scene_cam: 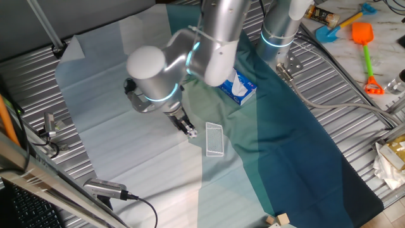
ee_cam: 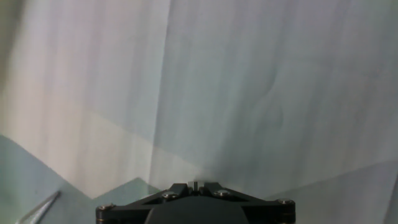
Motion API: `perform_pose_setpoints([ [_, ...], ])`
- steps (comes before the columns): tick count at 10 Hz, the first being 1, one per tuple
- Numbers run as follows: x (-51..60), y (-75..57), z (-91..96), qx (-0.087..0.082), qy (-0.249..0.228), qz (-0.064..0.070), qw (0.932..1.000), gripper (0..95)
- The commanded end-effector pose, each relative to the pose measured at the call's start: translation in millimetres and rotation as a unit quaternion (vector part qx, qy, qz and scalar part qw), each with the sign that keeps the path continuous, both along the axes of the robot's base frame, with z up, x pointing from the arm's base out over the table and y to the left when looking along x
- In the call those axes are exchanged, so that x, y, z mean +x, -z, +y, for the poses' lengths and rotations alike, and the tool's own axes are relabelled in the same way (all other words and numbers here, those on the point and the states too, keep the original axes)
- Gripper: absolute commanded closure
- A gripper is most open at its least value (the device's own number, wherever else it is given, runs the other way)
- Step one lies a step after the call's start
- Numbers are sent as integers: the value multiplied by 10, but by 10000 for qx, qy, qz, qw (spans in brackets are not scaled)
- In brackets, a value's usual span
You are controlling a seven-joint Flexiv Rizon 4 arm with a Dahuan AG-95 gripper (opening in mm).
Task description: Push the soccer ball into the goal
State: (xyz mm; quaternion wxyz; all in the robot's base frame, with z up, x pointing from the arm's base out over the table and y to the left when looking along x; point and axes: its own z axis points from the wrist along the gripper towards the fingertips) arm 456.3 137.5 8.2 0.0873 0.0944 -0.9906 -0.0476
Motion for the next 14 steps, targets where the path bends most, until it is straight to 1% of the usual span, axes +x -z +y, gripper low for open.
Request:
perform_pose_setpoints([
  [1,-76,36,127,3,164,-11,9999,950],
  [2,-100,40,164,7,195,-16,9998,950],
  [3,-168,23,256,5,290,-23,9996,950],
  [4,-199,-10,300,74,353,-4,9994,950],
  [5,-242,-50,345,62,377,20,9993,950],
  [7,-315,-29,411,93,436,-15,9990,950],
  [9,-325,-16,414,27,458,-36,9989,950],
  [11,-324,-16,414,-73,396,-69,9992,950],
  [12,-324,-16,414,-97,396,-76,9991,950],
  [14,-312,-32,384,-92,396,-109,9991,950],
])
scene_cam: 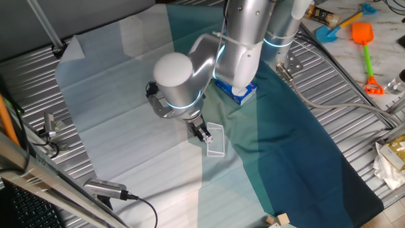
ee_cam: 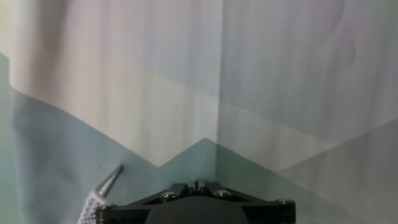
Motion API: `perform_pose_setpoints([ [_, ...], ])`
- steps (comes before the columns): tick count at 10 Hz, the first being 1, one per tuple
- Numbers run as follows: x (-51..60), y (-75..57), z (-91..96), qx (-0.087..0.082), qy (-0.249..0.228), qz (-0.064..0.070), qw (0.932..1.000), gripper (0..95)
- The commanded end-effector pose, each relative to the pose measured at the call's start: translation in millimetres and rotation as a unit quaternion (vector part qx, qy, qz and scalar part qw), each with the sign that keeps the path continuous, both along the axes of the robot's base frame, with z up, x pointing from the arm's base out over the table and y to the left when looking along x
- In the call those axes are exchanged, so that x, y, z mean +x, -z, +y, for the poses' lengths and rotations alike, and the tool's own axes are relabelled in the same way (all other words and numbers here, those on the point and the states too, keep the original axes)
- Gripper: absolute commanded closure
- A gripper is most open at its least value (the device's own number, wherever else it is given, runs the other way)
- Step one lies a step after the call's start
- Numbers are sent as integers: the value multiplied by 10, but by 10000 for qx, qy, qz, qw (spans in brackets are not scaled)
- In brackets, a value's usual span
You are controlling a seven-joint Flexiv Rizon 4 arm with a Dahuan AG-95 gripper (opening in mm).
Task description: Push the soccer ball into the goal
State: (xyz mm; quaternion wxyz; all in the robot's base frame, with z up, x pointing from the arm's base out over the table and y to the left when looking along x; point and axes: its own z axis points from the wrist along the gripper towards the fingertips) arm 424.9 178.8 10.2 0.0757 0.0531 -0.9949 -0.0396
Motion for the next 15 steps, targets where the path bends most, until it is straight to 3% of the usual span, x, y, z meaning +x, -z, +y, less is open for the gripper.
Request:
perform_pose_setpoints([
  [1,19,-34,-72,21,-49,-2,10000,950],
  [4,213,-256,-391,145,-282,127,9994,950],
  [7,347,-508,-541,230,-371,380,9983,950],
  [8,364,-557,-561,246,-397,543,9974,950],
  [14,365,-583,-556,229,-434,1210,9914,950],
  [15,364,-583,-555,224,-409,1234,9913,950],
])
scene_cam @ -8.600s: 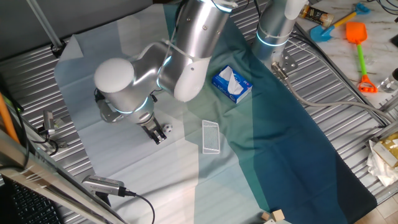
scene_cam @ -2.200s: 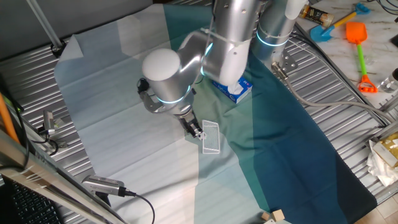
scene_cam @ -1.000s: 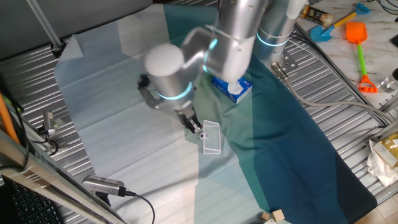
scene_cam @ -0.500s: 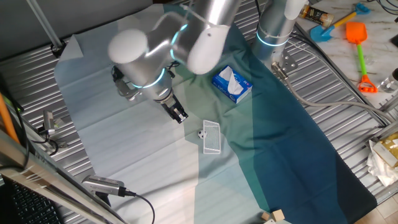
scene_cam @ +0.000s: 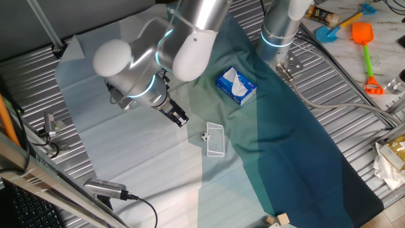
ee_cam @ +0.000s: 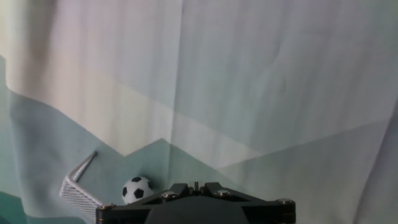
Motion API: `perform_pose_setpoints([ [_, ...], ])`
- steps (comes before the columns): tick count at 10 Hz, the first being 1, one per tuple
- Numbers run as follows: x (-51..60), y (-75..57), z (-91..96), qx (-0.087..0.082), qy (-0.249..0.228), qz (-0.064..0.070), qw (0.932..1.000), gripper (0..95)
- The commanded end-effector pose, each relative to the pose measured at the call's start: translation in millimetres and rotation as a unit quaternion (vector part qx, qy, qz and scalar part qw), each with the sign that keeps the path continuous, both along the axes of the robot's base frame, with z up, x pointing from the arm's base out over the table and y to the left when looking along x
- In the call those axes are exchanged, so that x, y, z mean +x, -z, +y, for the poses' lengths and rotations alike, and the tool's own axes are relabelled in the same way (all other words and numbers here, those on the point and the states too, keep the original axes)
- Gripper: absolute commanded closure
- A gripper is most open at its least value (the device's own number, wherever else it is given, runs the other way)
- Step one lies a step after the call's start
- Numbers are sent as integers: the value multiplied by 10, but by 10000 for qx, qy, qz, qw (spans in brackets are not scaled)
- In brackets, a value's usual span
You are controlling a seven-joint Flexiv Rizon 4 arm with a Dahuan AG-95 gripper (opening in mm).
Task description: Push the soccer ball into the goal
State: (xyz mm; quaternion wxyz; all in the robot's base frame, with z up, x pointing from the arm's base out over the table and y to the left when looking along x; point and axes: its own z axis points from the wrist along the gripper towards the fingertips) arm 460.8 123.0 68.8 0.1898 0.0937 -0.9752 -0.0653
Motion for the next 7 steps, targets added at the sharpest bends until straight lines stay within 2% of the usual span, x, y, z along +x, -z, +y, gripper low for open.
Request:
perform_pose_setpoints([
  [1,8,-1,6,-20,53,60,10000,950],
  [2,22,-16,15,-71,106,59,9999,950],
  [3,23,-38,20,-126,199,-74,9997,950],
  [4,29,-103,12,-155,284,-266,9991,950],
  [5,37,-170,-19,-154,306,-324,9989,950],
  [7,51,-282,-84,-99,325,-330,9989,950],
])
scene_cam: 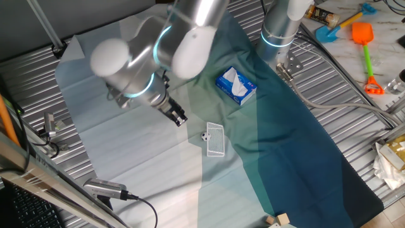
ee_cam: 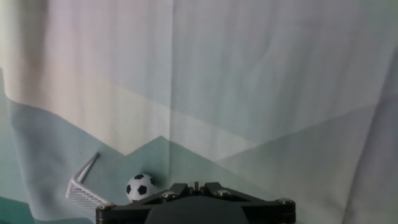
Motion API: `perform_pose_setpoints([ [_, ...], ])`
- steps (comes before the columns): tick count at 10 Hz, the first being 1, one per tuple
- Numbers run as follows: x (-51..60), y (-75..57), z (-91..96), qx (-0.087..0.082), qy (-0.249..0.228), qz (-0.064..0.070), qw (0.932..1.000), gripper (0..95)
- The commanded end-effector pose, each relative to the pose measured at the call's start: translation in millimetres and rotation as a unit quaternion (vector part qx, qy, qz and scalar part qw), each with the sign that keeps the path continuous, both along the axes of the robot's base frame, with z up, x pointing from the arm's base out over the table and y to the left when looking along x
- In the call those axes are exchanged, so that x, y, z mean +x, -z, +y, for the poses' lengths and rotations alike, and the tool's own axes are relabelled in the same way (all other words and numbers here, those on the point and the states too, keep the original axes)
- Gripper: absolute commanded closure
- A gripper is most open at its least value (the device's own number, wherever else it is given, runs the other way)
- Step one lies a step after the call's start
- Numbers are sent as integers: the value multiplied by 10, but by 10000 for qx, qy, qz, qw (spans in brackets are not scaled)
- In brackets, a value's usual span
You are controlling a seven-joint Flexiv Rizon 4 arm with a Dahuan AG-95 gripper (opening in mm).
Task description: Push the soccer ball into the goal
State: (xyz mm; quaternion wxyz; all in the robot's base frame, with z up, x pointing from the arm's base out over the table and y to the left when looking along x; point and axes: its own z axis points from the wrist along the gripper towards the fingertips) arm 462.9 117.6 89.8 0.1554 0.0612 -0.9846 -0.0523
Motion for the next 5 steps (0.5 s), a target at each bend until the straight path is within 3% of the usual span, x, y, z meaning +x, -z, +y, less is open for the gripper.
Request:
perform_pose_setpoints([
  [1,26,-98,-39,65,-14,45,10000,950],
  [5,10,-119,-39,61,-24,87,9999,950],
])
